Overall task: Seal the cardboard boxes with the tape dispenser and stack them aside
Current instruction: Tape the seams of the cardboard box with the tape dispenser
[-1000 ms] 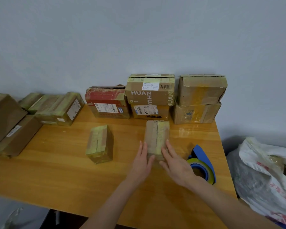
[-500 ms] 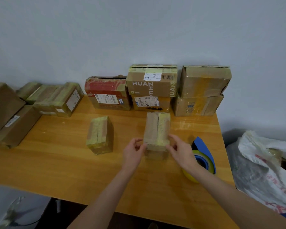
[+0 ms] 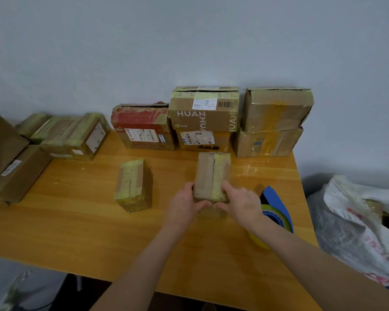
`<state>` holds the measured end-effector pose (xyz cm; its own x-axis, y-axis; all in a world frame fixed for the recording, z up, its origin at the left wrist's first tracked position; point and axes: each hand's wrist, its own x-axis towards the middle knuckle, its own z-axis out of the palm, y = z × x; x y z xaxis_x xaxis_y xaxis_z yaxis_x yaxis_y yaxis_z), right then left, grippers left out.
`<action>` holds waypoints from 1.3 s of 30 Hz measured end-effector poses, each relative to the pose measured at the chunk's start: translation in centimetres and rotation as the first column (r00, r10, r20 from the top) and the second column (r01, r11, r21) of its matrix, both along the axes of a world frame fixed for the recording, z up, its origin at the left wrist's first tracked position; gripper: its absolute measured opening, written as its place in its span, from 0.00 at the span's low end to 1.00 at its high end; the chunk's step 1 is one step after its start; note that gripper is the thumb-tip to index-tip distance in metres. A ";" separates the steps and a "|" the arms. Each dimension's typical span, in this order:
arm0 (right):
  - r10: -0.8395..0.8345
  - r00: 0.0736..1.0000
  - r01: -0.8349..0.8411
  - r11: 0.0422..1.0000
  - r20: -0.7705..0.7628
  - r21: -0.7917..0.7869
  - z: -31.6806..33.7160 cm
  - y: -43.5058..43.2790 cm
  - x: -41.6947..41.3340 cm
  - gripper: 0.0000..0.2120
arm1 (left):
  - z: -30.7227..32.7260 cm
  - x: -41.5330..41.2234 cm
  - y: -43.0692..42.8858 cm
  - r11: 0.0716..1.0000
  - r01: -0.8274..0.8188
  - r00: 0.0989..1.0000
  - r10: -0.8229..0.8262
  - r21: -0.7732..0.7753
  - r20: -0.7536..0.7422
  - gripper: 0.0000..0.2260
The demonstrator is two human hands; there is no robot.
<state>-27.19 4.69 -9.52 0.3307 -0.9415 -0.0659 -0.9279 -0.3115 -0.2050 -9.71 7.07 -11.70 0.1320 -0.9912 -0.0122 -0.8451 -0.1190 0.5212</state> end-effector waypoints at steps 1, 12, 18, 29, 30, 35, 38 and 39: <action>0.004 1.000 -0.005 1.000 0.022 0.011 -0.2 -0.1 0.0 0.19 | 0.0 0.2 -0.2 1.000 0.012 1.000 -0.012 0.011 -0.024 0.29; -0.005 0.928 -0.119 0.944 0.373 0.307 -0.3 -1.2 -2.2 0.18 | 0.1 1.5 0.7 0.991 0.130 0.957 -0.134 -0.032 -0.258 0.22; -0.082 0.927 -0.016 0.967 0.365 0.256 -0.9 -0.2 -1.0 0.17 | 1.3 0.2 -0.6 0.999 0.009 1.000 -0.010 0.037 0.029 0.18; -0.145 0.840 -0.013 0.958 0.523 0.287 -0.1 1.4 -2.0 0.09 | 4.0 -1.7 -4.1 0.886 0.205 0.791 -0.401 0.417 0.463 0.41; -0.187 0.840 0.069 0.968 0.510 0.241 0.3 0.7 -2.9 0.08 | 4.2 -1.2 -4.2 0.868 0.259 0.747 -0.458 0.424 0.482 0.39; -0.299 0.866 0.209 0.945 0.401 0.252 1.3 -2.4 -4.7 0.35 | 5.0 1.0 -4.0 0.819 0.480 0.638 -0.571 0.314 0.516 0.32; -0.267 0.895 0.125 0.919 0.357 0.373 0.4 -2.3 -3.6 0.39 | 4.2 0.3 -2.4 0.975 0.213 0.908 -0.219 0.057 0.356 0.25; -0.266 0.899 0.121 0.915 0.349 0.385 0.1 -1.8 -3.3 0.37 | 3.8 -0.4 -1.8 0.996 0.074 0.972 -0.082 0.042 0.219 0.26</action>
<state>-30.46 2.85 -9.42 0.2111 -0.9293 -0.3031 -0.7848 0.0237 -0.6193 -10.09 5.29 -7.85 0.0573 -0.9980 -0.0250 -0.9459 -0.0622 0.3183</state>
